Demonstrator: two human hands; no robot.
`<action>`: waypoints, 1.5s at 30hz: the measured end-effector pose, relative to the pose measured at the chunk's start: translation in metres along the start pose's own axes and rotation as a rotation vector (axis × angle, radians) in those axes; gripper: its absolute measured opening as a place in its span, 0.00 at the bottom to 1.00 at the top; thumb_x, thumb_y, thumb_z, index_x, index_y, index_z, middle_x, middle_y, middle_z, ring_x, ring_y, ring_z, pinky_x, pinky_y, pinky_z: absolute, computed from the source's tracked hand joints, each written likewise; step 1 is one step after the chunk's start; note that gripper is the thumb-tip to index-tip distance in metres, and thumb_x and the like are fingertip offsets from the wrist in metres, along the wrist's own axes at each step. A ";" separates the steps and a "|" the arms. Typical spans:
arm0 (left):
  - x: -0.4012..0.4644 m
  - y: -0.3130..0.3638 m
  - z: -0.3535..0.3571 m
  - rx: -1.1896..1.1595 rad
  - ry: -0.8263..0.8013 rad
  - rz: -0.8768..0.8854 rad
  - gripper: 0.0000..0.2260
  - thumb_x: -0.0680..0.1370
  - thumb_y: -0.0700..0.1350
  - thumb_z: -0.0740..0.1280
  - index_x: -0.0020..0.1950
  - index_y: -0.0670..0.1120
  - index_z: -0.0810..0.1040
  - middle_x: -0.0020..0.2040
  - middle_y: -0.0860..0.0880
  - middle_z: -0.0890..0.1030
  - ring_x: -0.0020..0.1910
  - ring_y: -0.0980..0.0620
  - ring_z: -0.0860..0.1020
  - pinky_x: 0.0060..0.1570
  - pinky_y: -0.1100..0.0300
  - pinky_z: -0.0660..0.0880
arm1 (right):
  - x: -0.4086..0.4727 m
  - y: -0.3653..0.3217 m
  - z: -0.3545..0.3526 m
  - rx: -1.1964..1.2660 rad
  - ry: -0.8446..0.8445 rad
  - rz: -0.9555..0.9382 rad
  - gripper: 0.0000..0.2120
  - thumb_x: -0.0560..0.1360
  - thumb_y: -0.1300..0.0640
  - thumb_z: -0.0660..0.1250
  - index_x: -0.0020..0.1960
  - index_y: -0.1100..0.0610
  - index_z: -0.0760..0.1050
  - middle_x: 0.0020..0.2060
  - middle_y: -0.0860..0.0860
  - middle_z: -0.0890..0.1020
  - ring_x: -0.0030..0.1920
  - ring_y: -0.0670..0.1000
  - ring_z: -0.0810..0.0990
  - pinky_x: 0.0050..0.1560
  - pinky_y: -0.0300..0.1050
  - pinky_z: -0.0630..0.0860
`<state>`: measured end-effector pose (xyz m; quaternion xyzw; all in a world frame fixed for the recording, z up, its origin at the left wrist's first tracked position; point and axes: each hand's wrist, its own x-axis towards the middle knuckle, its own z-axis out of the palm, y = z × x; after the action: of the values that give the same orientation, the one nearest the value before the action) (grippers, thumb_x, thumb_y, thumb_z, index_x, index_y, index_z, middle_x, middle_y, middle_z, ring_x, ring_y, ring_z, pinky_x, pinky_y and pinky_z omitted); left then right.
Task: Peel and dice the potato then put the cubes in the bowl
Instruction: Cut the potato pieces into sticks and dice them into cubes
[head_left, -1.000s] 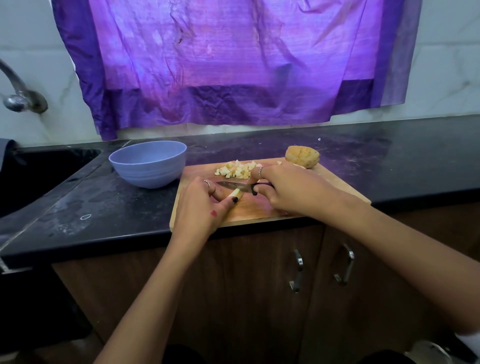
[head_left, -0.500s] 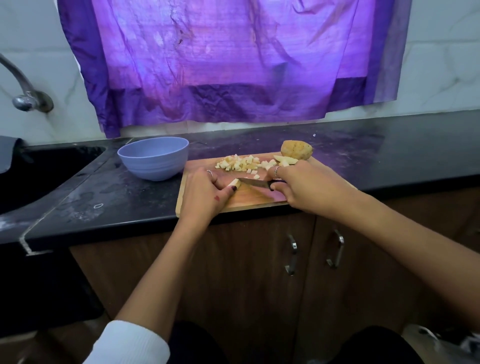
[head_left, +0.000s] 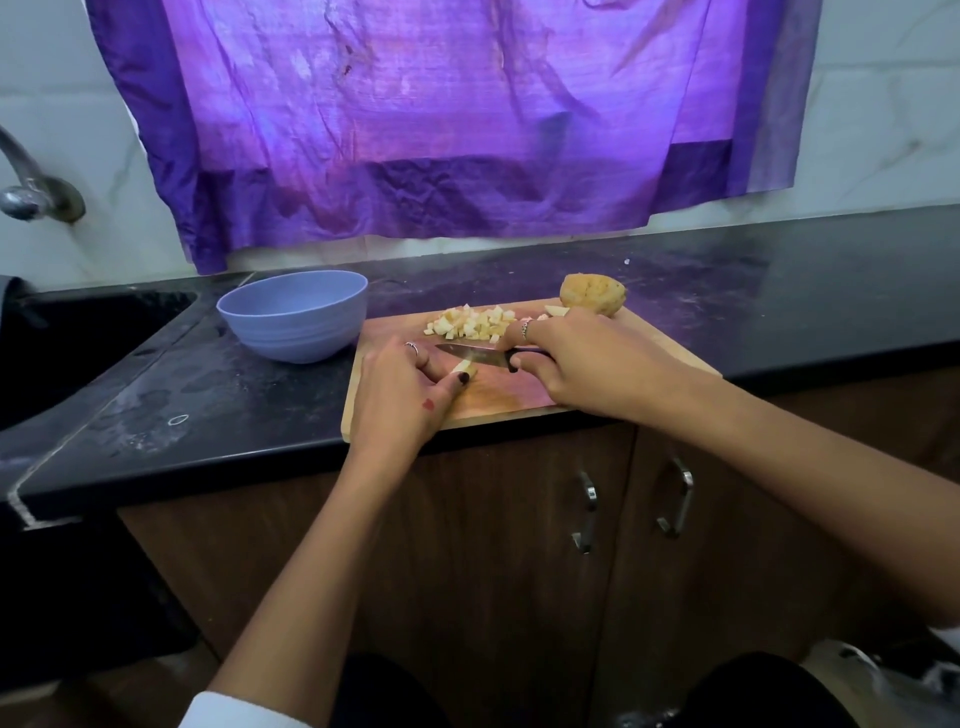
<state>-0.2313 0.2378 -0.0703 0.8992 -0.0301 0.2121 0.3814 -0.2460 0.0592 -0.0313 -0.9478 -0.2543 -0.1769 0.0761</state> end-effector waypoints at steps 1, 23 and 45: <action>0.000 0.000 0.000 -0.006 -0.010 -0.005 0.09 0.74 0.46 0.73 0.36 0.45 0.80 0.36 0.56 0.76 0.34 0.59 0.73 0.32 0.69 0.66 | 0.004 0.001 0.002 -0.006 -0.010 0.000 0.11 0.81 0.53 0.59 0.60 0.50 0.75 0.48 0.48 0.78 0.46 0.50 0.75 0.36 0.42 0.68; -0.001 -0.001 0.001 0.024 0.033 0.051 0.10 0.74 0.46 0.73 0.34 0.45 0.79 0.35 0.55 0.76 0.32 0.60 0.72 0.28 0.75 0.65 | -0.009 -0.001 0.009 -0.005 0.073 -0.026 0.13 0.81 0.51 0.58 0.64 0.46 0.73 0.54 0.52 0.80 0.53 0.54 0.78 0.41 0.45 0.70; -0.001 -0.004 0.004 0.069 0.089 0.060 0.12 0.73 0.49 0.74 0.37 0.41 0.82 0.40 0.50 0.79 0.37 0.55 0.74 0.38 0.60 0.69 | -0.021 -0.001 0.005 -0.124 0.046 0.027 0.14 0.81 0.50 0.56 0.65 0.47 0.71 0.43 0.52 0.76 0.45 0.56 0.78 0.36 0.44 0.66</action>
<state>-0.2298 0.2374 -0.0762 0.9003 -0.0327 0.2641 0.3445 -0.2616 0.0519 -0.0436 -0.9497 -0.2283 -0.2130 0.0256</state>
